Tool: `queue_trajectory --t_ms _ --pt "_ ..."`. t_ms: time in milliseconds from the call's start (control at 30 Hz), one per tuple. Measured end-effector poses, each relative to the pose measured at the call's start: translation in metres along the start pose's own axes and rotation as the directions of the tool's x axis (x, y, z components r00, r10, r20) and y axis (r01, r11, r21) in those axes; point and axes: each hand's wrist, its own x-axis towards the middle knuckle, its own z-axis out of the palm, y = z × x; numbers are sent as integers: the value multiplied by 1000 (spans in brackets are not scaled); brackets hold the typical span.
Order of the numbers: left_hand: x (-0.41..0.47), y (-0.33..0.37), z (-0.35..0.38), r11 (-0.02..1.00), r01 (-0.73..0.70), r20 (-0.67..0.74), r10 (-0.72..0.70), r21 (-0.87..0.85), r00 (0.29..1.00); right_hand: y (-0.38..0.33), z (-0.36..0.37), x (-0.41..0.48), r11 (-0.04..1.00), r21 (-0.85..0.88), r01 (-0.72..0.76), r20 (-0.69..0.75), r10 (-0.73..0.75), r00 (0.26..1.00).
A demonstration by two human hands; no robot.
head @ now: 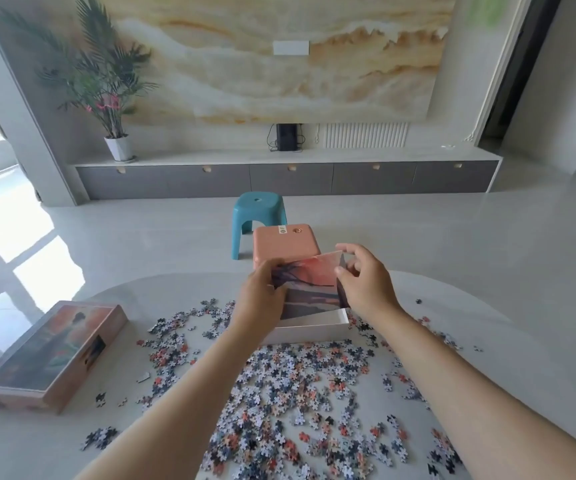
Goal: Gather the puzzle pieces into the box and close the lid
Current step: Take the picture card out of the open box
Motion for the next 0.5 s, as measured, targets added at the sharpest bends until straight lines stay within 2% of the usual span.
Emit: queue_trajectory --t_ms 67,167,267,333,400,500 --pt "7 -15 -7 994 -28 -39 33 109 999 6 17 7 999 -32 -31 24 32 999" --pt "11 -30 -9 967 -35 -22 42 252 999 17 41 15 995 -64 -78 67 82 994" --pt "9 -49 -5 852 -107 48 96 512 994 28 55 15 977 -194 -85 143 114 983" --pt "4 -60 -3 754 -240 130 203 612 971 35 59 14 940 -341 -7 213 84 973" --pt "0 -66 -1 705 -330 199 264 628 944 41 61 14 898 -433 83 292 53 955" --pt "-5 -69 3 708 -324 223 235 627 946 39 63 12 854 -487 181 345 -3 939"
